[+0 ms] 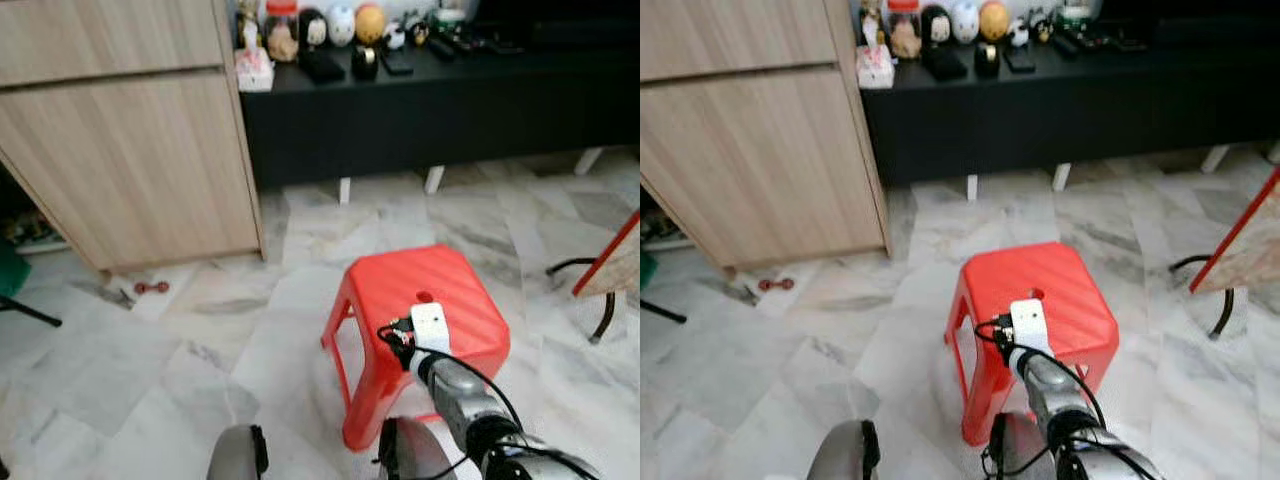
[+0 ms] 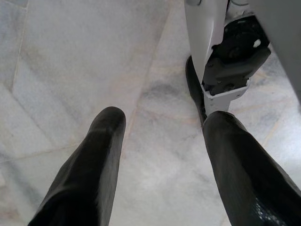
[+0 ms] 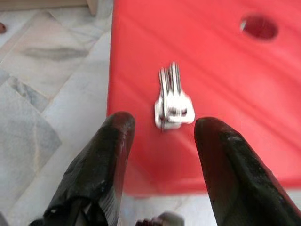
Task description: Hang keys on a hook
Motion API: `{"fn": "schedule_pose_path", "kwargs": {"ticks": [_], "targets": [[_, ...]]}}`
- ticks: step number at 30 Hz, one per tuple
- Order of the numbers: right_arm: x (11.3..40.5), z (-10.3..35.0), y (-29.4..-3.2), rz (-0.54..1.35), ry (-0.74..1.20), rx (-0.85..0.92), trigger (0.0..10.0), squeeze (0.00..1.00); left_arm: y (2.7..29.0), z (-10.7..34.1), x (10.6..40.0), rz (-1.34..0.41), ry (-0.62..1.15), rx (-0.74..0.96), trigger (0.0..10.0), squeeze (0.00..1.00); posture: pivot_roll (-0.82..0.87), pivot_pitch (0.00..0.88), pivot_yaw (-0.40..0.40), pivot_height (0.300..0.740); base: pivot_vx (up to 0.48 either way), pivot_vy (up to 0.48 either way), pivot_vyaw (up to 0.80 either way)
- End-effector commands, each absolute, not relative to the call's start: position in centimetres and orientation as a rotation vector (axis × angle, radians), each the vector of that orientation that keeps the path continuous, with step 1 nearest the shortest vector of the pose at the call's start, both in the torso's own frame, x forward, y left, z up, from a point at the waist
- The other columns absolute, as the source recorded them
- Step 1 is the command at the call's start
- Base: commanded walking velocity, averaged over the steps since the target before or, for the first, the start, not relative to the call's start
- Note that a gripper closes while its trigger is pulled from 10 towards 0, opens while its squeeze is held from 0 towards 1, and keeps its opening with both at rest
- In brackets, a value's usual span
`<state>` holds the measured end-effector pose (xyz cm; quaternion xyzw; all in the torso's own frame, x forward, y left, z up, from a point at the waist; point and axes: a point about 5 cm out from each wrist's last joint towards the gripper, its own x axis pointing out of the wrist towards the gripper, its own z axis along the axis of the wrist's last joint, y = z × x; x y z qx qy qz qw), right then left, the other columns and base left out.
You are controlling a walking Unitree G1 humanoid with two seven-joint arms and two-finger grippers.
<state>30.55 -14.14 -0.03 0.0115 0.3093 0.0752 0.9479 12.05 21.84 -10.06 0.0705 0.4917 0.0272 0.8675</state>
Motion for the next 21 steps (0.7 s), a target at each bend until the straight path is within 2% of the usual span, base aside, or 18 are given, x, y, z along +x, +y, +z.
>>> {"fn": "schedule_pose_path", "kwargs": {"ticks": [1, 18, 19, 21], "targets": [[30.5, -0.2, -14.1, 0.128, 0.67, 0.087, 10.0, 0.0, 20.0, -10.5, 11.7, -0.006, 1.045, 0.132, 10.0, 0.0, 0.08, 0.123, -0.059, 0.576, 0.0, 0.0, 0.0], [31.9, 1.3, -13.2, 0.176, 0.652, 0.094, 10.0, 0.0, 19.8, -10.5, 11.6, -0.003, 1.024, 0.127, 10.0, 0.0, 0.09, 0.142, -0.069, 0.576, 0.0, 0.0, 0.0], [31.9, 1.3, -13.2, 0.174, 0.653, 0.097, 10.0, 0.96, 19.7, -10.5, 11.6, -0.004, 1.023, 0.127, 10.0, 0.0, 0.09, 0.143, -0.07, 0.576, 0.0, 0.0, 0.0], [32.0, 1.4, -13.6, 0.143, 0.663, 0.083, 10.0, 1.0, 19.6, -10.5, 11.6, -0.007, 1.022, 0.126, 10.0, 0.0, 0.08, 0.145, -0.072, 0.576, 0.0, 0.0, 0.0]]}}
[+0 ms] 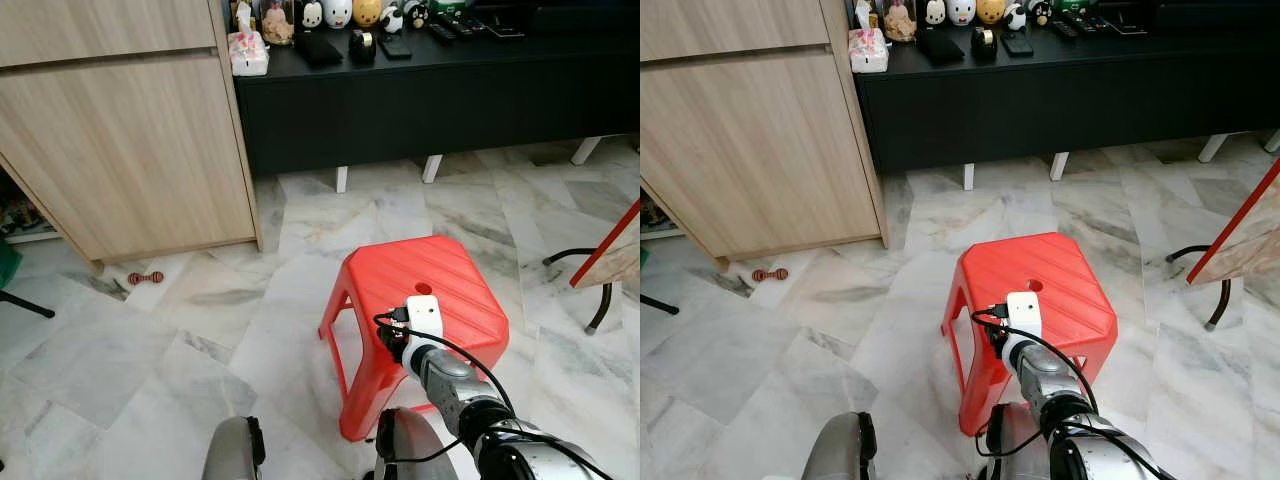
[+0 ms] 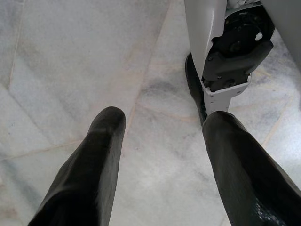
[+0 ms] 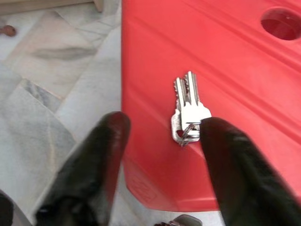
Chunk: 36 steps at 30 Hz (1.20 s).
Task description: Hang keys on a hook
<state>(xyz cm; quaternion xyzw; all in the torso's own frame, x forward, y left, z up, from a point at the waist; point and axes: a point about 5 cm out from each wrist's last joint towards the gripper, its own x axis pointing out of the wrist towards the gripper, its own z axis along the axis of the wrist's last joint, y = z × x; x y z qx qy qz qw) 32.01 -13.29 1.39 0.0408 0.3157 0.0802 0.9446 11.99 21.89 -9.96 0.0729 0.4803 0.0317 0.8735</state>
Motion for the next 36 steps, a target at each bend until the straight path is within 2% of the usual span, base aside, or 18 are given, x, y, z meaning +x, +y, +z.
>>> {"fn": "schedule_pose_path", "kwargs": {"ticks": [1, 3, 6, 7, 8, 25, 36], "targets": [[32.1, 1.4, -13.7, 0.139, 0.666, 0.08, 10.0, 1.0, 19.6, -10.5, 11.6, -0.007, 1.021, 0.126, 10.0, 0.0, 0.08, 0.15, -0.071, 0.576, 0.0, 0.0, 0.0], [32.2, 1.6, -13.6, 0.172, 0.658, -0.009, 10.0, 1.0, 19.4, -10.5, 11.7, -0.011, 1.015, 0.124, 10.0, 0.0, 0.08, 0.154, -0.074, 0.576, 0.0, 0.0, 0.0], [32.5, 1.9, -13.2, 0.184, 0.646, -0.002, 10.0, 1.0, 19.2, -10.5, 11.7, -0.012, 1.011, 0.121, 10.0, 0.0, 0.08, 0.155, -0.076, 0.576, 0.0, 0.0, 0.0], [32.6, 2.0, -13.2, 0.186, 0.642, -0.014, 10.0, 0.14, 19.2, -10.5, 11.7, -0.013, 1.009, 0.12, 10.0, 0.0, 0.08, 0.155, -0.077, 0.576, 0.0, 0.0, 0.0], [32.7, 2.1, -13.1, 0.187, 0.641, -0.028, 10.0, 0.0, 19.1, -10.5, 11.8, -0.014, 1.008, 0.12, 10.0, 0.0, 0.08, 0.155, -0.077, 0.576, 0.0, 0.0, 0.0], [32.9, 2.3, -12.7, 0.223, 0.656, -0.102, 10.0, 0.0, 18.4, -10.5, 11.7, -0.022, 0.995, 0.111, 10.0, 0.0, 0.08, 0.145, -0.089, 0.576, 0.0, 0.0, 0.0], [32.6, 1.9, -13.1, 0.191, 0.653, -0.079, 10.0, 0.0, 18.6, -10.6, 10.6, -0.026, 0.979, 0.116, 10.0, 0.0, 0.08, 0.225, -0.086, 0.576, 0.0, 0.0, 0.0]]}}
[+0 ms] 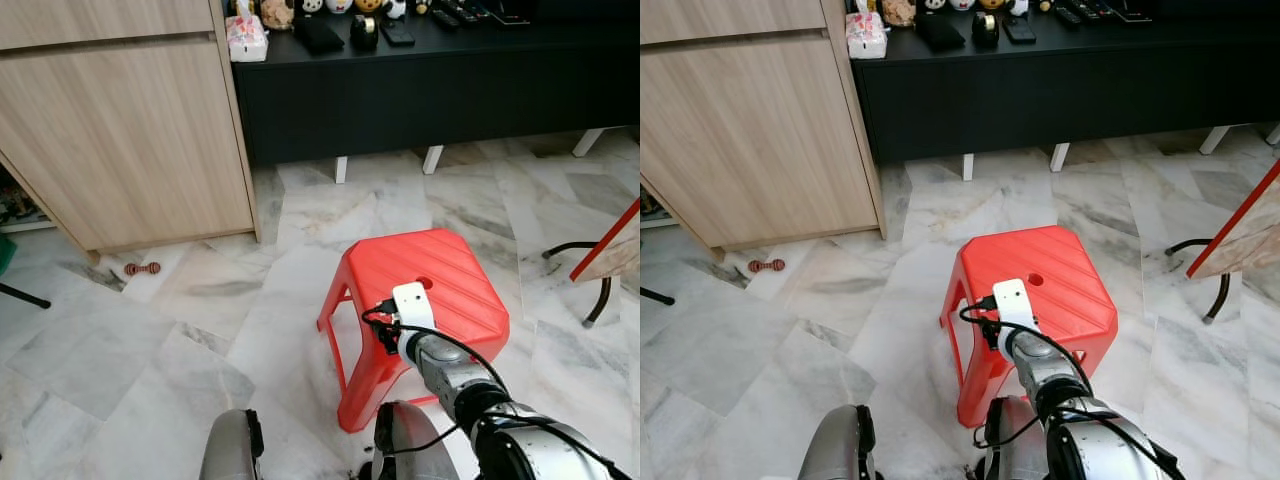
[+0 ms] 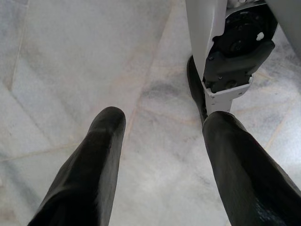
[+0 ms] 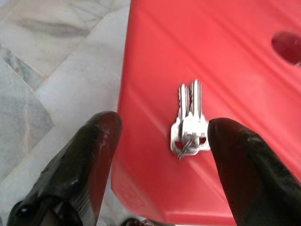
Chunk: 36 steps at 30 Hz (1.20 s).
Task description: Hang keys on a hook
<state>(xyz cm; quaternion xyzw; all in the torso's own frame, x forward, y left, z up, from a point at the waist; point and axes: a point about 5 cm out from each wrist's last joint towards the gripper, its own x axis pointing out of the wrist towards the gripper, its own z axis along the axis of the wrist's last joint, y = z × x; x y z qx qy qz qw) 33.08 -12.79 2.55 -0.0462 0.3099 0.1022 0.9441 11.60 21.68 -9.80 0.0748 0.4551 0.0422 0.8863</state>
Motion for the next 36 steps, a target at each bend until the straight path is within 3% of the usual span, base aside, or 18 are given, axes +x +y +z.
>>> {"fn": "schedule_pose_path", "kwargs": {"ticks": [1, 12, 36], "targets": [[32.6, 1.9, -13.1, 0.191, 0.653, -0.079, 10.0, 0.0, 18.6, -10.6, 10.6, -0.026, 0.979, 0.116, 10.0, 0.0, 0.08, 0.225, -0.086, 0.576, 0.0, 0.0, 0.0], [32.5, 1.8, -13.8, 0.134, 0.64, -0.047, 10.0, 0.0, 19.3, -10.3, 10.8, -0.019, 0.95, 0.129, 10.0, 0.0, 0.09, 0.252, -0.077, 0.576, 0.0, 0.0, 0.0], [32.9, 2.5, -14.2, 0.058, 0.527, 0.028, 10.0, 0.0, 19.5, -10.3, 10.8, -0.02, 0.964, 0.138, 10.0, 0.0, 0.09, 0.219, -0.071, 0.576, 0.0, 0.0, 0.0]]}}
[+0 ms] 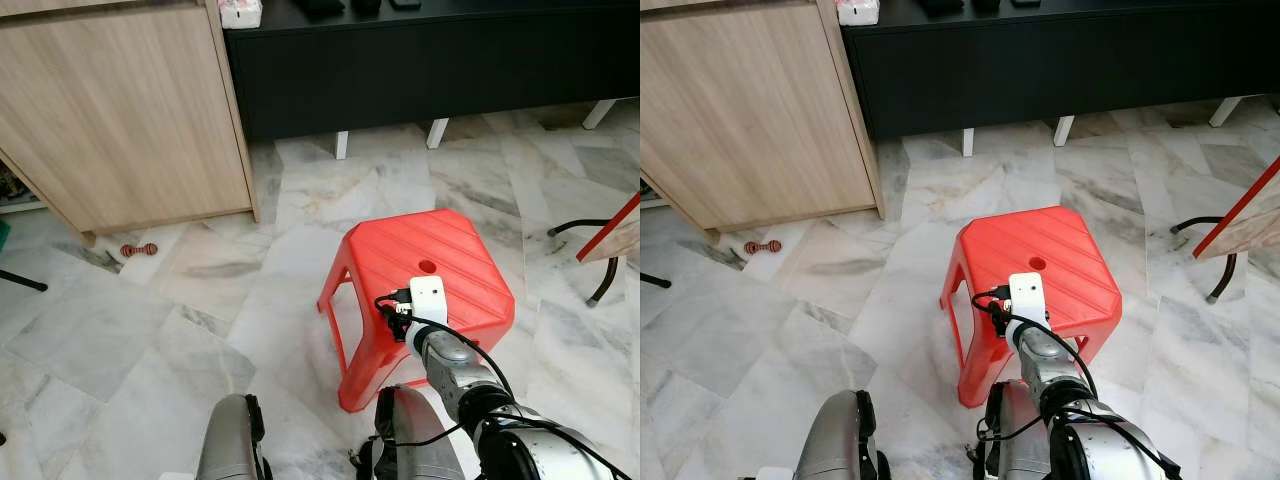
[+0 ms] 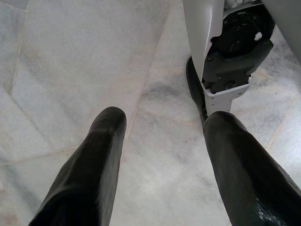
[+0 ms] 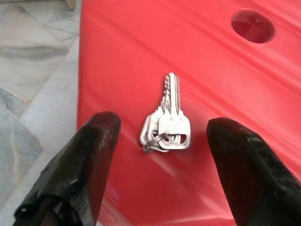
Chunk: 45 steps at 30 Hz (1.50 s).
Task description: Hang keys on a hook
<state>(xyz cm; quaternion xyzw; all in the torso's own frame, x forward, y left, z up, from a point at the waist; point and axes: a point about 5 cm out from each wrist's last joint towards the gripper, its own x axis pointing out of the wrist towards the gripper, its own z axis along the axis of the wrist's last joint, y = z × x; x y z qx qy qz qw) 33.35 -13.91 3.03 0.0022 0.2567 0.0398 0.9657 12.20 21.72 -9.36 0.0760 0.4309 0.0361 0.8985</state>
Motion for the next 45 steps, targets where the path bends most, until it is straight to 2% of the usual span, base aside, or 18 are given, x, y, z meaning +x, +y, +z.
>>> {"fn": "schedule_pose_path", "kwargs": {"ticks": [1, 10, 11, 12, 13, 14, 15, 16, 17, 18, 20, 21, 23, 45], "targets": [[32.78, 2.38, -14.32, 0.052, 0.529, 0.034, 10.0, 0.0, 19.51, -10.32, 10.8, -0.021, 0.964, 0.138, 10.0, 0.0, 0.09, 0.219, -0.071, 0.576, 0.0, 0.0, 0.0], [32.1, 1.58, -14.44, 0.053, 0.56, 0.038, 10.0, 0.0, 19.5, -10.39, 10.73, -0.024, 0.975, 0.136, 10.0, 0.0, 0.09, 0.215, -0.069, 0.576, 0.0, 0.0, 0.0], [32.12, 1.6, -14.43, 0.054, 0.56, 0.037, 8.3, 0.0, 19.52, -10.39, 10.72, -0.024, 0.975, 0.136, 10.0, 0.0, 0.09, 0.215, -0.07, 0.576, 0.0, 0.0, 0.0], [32.13, 1.61, -14.42, 0.057, 0.56, 0.033, 4.9, 0.0, 19.53, -10.4, 10.7, -0.024, 0.976, 0.137, 10.0, 0.0, 0.09, 0.215, -0.07, 0.576, 0.0, 0.0, 0.0], [32.15, 1.63, -14.41, 0.061, 0.561, 0.026, 4.2, 0.0, 19.53, -10.4, 10.69, -0.024, 0.977, 0.137, 10.0, 0.0, 0.09, 0.214, -0.07, 0.576, 0.0, 0.0, 0.0], [32.18, 1.66, -14.39, 0.062, 0.561, 0.023, 2.4, 0.0, 19.54, -10.41, 10.68, -0.024, 0.977, 0.137, 10.0, 0.0, 0.09, 0.215, -0.07, 0.576, 0.0, 0.0, 0.0], [32.19, 1.67, -14.38, 0.063, 0.561, 0.022, 2.4, 0.0, 19.55, -10.41, 10.68, -0.024, 0.978, 0.137, 10.0, 0.0, 0.09, 0.215, -0.07, 0.576, 0.0, 0.0, 0.0], [32.22, 1.7, -14.36, 0.063, 0.561, 0.023, 1.1, 0.0, 19.55, -10.41, 10.68, -0.023, 0.978, 0.136, 10.0, 0.0, 0.09, 0.215, -0.07, 0.576, 0.0, 0.0, 0.0], [32.29, 1.77, -14.32, 0.064, 0.561, 0.024, 1.1, 0.0, 19.56, -10.42, 10.67, -0.023, 0.978, 0.136, 10.0, 0.0, 0.09, 0.215, -0.07, 0.576, 0.0, 0.0, 0.0], [32.31, 1.78, -14.28, 0.066, 0.563, 0.025, 1.8, 0.0, 19.57, -10.42, 10.66, -0.023, 0.979, 0.135, 10.0, 0.0, 0.09, 0.215, -0.07, 0.576, 0.0, 0.0, 0.0], [32.28, 1.75, -14.21, 0.073, 0.569, 0.023, 1.8, 0.0, 19.59, -10.44, 10.63, -0.023, 0.982, 0.135, 10.0, 0.0, 0.09, 0.213, -0.071, 0.576, 0.0, 0.0, 0.0], [32.27, 1.72, -14.16, 0.076, 0.571, 0.021, 1.5, 0.0, 19.6, -10.45, 10.61, -0.022, 0.983, 0.134, 10.0, 0.0, 0.09, 0.213, -0.071, 0.576, 0.0, 0.0, 0.0], [32.25, 1.7, -14.01, 0.081, 0.571, 0.026, 0.0, 0.0, 19.56, -10.46, 10.6, -0.023, 0.984, 0.132, 10.0, 0.0, 0.09, 0.214, -0.072, 0.576, 0.0, 0.0, 0.0], [32.29, 1.76, -13.99, 0.102, 0.568, 0.002, 0.0, 0.0, 19.31, -10.4, 11.24, -0.03, 0.985, 0.121, 10.0, 0.0, 0.09, 0.191, -0.074, 0.576, 0.0, 0.0, 0.0]]}}
